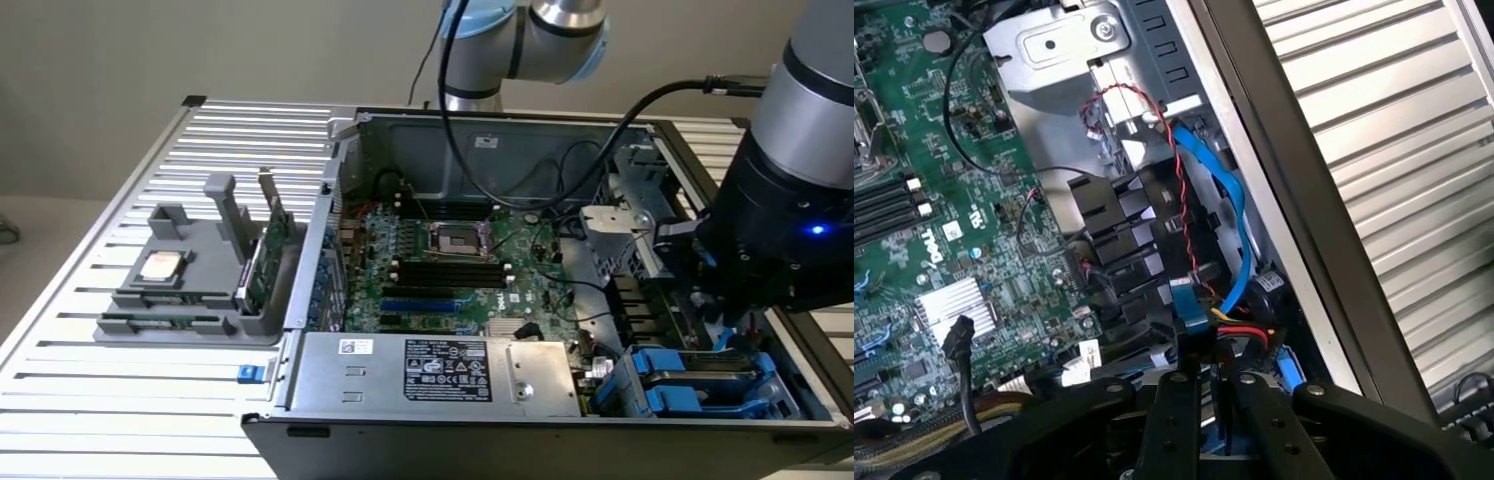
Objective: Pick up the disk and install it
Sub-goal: 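Insert the first disk wire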
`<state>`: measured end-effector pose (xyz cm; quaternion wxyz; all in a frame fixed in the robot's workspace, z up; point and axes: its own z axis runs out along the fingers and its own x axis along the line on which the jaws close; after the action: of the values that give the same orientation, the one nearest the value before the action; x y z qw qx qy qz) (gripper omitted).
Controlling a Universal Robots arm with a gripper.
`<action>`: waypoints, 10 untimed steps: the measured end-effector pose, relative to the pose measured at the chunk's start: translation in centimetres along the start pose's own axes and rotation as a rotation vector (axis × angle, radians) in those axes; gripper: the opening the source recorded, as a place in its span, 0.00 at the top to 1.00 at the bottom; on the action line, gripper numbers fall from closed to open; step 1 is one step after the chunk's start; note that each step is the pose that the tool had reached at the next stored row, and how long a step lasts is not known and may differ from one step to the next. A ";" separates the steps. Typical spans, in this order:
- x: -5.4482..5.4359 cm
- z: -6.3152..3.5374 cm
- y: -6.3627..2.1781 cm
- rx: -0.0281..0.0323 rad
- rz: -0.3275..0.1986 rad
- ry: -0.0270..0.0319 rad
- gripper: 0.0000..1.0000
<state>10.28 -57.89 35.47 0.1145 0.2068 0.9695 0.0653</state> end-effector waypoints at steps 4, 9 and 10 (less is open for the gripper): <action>0.3 0.02 -0.12 0.0281 -0.003 -0.0326 0.83; 0.9 0.12 -0.41 0.0500 0.009 -0.0500 0.83; 0.9 0.11 -0.43 0.0517 0.016 -0.0512 0.83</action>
<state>9.33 -57.89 35.11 0.1333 0.2190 0.9659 0.0358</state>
